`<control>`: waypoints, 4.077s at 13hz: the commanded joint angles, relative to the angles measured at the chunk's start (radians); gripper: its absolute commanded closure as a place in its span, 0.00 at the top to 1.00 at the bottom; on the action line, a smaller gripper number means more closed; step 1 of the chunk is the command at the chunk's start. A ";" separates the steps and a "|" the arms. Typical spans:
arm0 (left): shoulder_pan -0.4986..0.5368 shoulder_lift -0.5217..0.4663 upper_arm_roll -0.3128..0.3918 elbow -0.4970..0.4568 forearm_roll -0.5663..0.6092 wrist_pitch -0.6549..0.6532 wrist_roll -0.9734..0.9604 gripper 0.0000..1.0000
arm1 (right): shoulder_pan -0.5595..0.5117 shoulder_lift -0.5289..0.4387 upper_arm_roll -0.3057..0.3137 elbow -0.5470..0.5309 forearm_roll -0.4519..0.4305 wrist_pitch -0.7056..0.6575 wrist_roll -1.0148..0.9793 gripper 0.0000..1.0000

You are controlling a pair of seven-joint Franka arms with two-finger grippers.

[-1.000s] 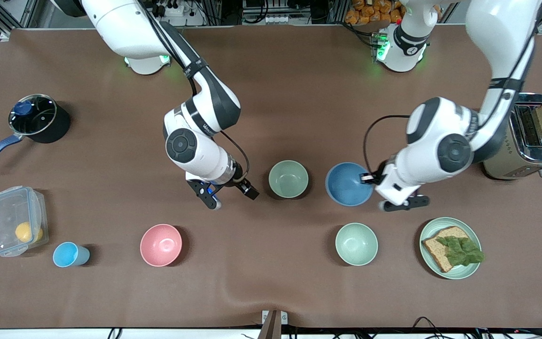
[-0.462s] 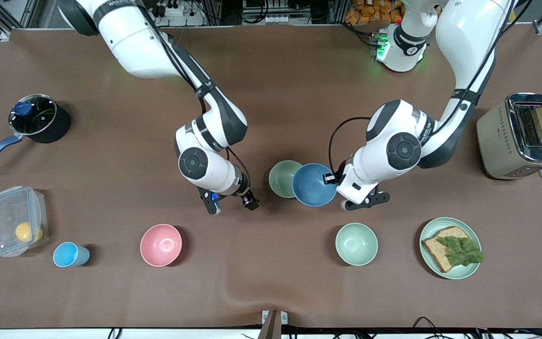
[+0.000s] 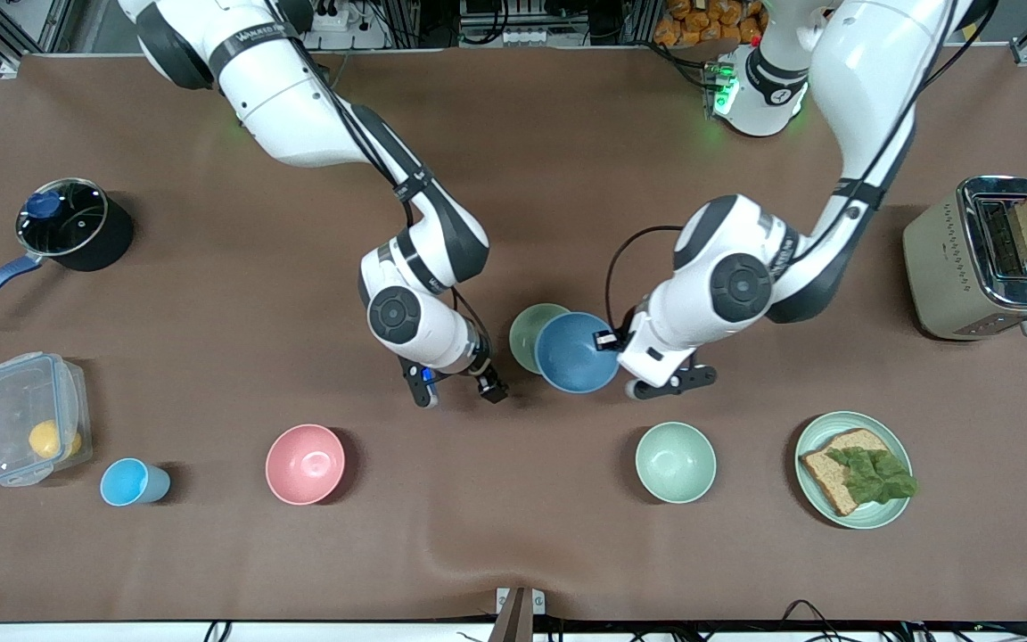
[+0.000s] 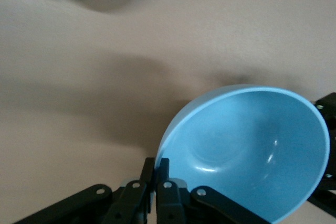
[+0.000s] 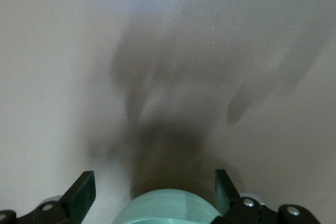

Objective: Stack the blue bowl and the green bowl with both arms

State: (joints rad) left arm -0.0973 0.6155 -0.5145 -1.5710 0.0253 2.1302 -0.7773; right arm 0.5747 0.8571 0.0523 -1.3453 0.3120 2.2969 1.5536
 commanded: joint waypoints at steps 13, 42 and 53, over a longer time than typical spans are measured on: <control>-0.031 0.009 0.004 -0.121 -0.008 0.080 -0.083 0.00 | -0.010 0.000 -0.023 0.031 -0.138 -0.117 0.256 1.00; -0.073 0.099 0.014 -0.112 0.018 0.175 -0.099 0.37 | 0.062 0.026 -0.020 0.012 -0.166 0.009 0.528 1.00; 0.063 -0.254 0.037 -0.080 0.102 -0.056 -0.068 1.00 | 0.043 -0.010 -0.022 -0.058 -0.175 0.000 0.386 1.00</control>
State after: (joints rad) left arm -0.0788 0.5028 -0.4814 -1.6086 0.0859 2.1786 -0.8546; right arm 0.6298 0.8772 0.0242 -1.3530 0.1536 2.2874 2.0067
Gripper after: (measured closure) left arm 0.000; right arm 0.000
